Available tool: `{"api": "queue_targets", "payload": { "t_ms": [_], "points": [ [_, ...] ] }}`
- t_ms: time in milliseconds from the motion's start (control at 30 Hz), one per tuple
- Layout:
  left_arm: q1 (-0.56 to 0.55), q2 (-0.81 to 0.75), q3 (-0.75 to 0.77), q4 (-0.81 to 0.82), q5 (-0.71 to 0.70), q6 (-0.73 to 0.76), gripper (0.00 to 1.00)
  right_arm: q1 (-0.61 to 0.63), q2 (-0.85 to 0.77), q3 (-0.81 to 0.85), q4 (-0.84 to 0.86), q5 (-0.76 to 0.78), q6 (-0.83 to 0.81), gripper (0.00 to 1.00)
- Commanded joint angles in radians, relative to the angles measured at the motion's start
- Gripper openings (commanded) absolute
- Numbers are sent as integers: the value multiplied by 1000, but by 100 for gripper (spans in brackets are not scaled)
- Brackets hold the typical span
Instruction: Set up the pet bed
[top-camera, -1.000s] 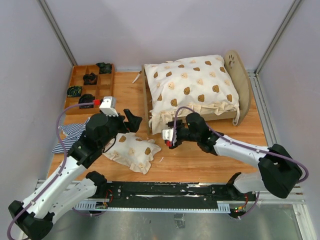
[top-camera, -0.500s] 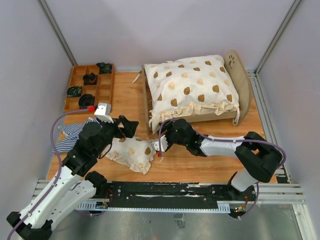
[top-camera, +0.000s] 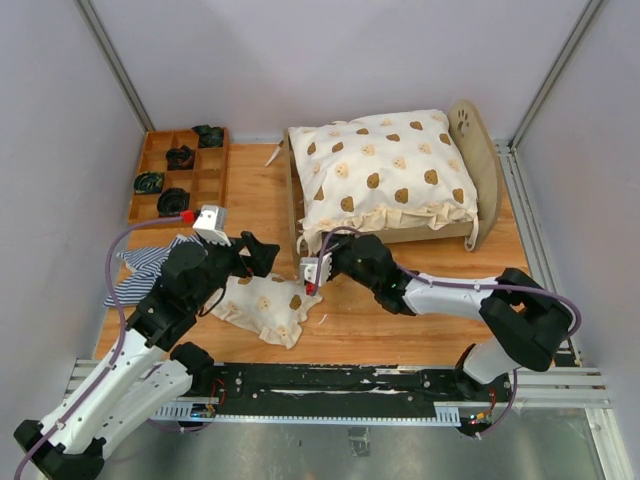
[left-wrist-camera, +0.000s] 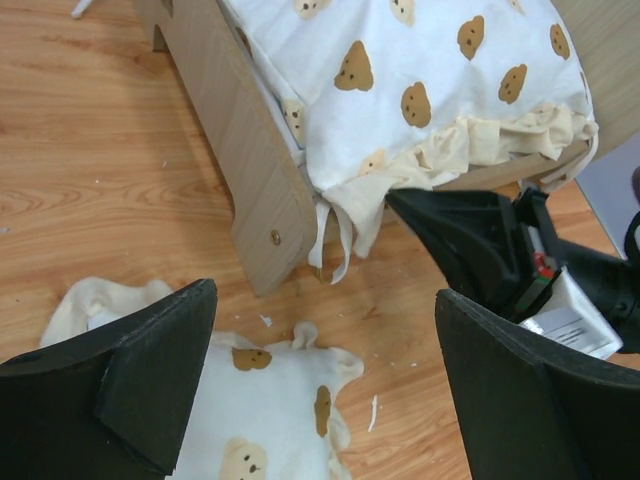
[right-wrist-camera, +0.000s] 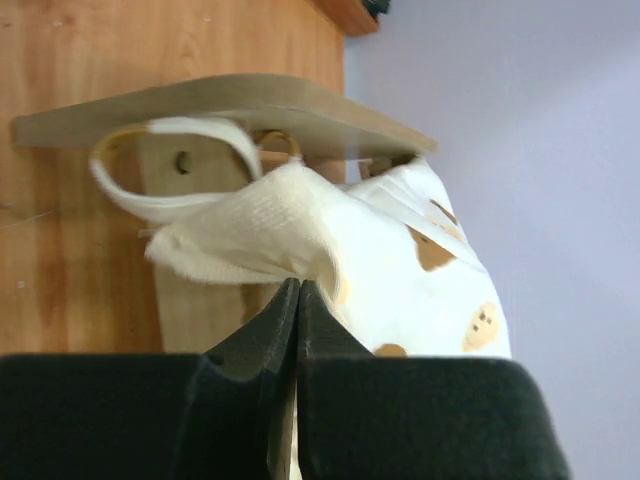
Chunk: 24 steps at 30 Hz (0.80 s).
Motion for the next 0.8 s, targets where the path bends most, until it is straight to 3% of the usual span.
{"api": "queue_targets", "payload": {
  "t_ms": [0,200,300,533,767],
  "points": [
    [-2,31,11,36,64,43,93,-10,-78,46,41,68,159,0],
    [-2,103,29,140,173,137,89,-121,-151,196,-211,-50,516,0],
    [-2,144,45,218,242,193,86,-179,-164,238,-242,-116,672,0],
    [-2,322,113,260,218,314,85,-270,-131,339,-286,-150,837,0],
    [-2,556,263,262,386,363,69,-352,-93,419,-303,-195,916,0]
  ]
}}
